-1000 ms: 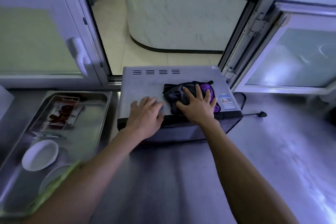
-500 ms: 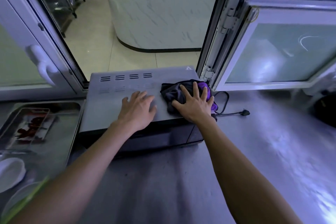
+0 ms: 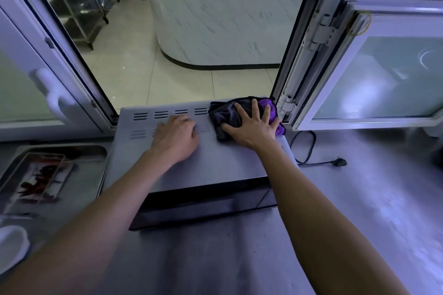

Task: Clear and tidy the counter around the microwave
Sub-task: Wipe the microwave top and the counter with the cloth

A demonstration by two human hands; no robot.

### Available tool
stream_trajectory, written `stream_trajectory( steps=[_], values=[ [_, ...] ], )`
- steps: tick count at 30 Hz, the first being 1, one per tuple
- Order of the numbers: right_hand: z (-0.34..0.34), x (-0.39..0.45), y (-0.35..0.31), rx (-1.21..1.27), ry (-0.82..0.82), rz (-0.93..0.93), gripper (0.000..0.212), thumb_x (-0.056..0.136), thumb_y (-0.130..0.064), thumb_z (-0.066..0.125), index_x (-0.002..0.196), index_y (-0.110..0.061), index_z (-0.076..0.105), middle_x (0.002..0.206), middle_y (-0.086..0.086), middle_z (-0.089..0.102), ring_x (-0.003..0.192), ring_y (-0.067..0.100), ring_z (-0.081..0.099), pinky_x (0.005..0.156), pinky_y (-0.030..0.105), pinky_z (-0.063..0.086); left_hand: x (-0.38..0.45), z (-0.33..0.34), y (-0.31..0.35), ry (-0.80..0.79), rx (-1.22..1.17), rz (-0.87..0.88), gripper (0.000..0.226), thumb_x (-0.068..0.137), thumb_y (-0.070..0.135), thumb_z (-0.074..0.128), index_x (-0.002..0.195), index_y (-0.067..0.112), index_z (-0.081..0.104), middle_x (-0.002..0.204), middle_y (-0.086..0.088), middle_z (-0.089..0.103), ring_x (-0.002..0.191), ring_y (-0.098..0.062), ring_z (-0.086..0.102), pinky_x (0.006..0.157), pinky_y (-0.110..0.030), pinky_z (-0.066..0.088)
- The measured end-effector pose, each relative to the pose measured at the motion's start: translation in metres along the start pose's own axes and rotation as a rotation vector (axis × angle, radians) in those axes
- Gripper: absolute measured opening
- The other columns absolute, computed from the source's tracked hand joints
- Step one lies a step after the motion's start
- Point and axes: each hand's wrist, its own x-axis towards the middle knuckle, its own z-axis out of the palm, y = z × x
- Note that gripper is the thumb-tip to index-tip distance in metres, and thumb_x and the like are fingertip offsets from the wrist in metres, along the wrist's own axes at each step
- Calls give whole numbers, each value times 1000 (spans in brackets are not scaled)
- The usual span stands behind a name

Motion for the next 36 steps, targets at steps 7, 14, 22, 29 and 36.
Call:
stream_trajectory(
  steps=[7,14,22,29,36],
  values=[
    [5,22,-30,-14,12,-45,92,76,-89,30,155,-49,4,168,1,-12,151,42,-15,115,69,-9,-5,13,-21,134,-35,41,30,95,26,44,100,11,69,115,0,64,108,-28,55,81,-42,50],
    [18,11,-94,-16,-28,-111,91,77,-88,29,155,-50,3,167,1,-14,150,43,-17,114,69,-9,-43,3,-78,210,-53,-20,27,95,22,47,94,10,71,106,1,66,102,-27,58,75,-42,52],
    [45,-10,-189,-50,-47,-217,90,78,-89,27,155,-50,3,167,2,-15,150,44,-17,113,71,-9,-90,-6,-148,199,-83,-100,39,85,34,36,84,17,71,96,6,67,90,-25,62,72,-41,53],
    [58,-21,-242,-62,-41,-230,90,77,-90,26,155,-51,3,167,2,-14,149,44,-17,113,72,-9,-125,-16,-161,194,-142,-101,39,81,31,39,91,20,75,104,3,72,96,-29,65,80,-41,53],
    [65,-44,-254,-52,-43,-255,83,82,-84,30,154,-52,3,168,0,-12,150,43,-15,113,71,-9,-147,-16,-182,213,-153,-113,25,90,25,52,95,25,76,98,1,72,92,-27,66,72,-33,46]
  ],
)
